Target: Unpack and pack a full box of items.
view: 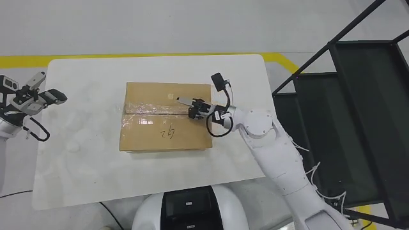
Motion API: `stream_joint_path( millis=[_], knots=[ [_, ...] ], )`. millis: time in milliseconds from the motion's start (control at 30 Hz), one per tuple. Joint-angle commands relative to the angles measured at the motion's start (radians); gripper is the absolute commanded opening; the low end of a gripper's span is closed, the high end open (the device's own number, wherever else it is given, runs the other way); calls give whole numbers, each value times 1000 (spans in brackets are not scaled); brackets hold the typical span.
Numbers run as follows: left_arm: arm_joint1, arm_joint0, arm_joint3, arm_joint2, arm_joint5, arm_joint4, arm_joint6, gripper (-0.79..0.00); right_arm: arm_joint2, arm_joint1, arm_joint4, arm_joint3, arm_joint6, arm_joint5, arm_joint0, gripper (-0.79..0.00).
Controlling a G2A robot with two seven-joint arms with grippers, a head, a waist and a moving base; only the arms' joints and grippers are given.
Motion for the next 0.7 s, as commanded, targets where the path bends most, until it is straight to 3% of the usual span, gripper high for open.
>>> stream_joint_path(
  millis=[0, 233, 500, 667],
  knots=[
    [0, 0, 0, 0, 0, 0, 0, 0, 35, 8, 41, -34, 30, -11, -35, 0],
    [0, 0, 0, 0, 0, 0, 0, 0, 195, 37, 126, -71, 71, -111, -121, 0],
    [0, 0, 0, 0, 0, 0, 0, 0, 336, 47, 241, -99, -96, -386, -212, 0],
    [0, 0, 0, 0, 0, 0, 0, 0, 355, 49, 232, -105, -146, -428, -231, 0]
  ],
)
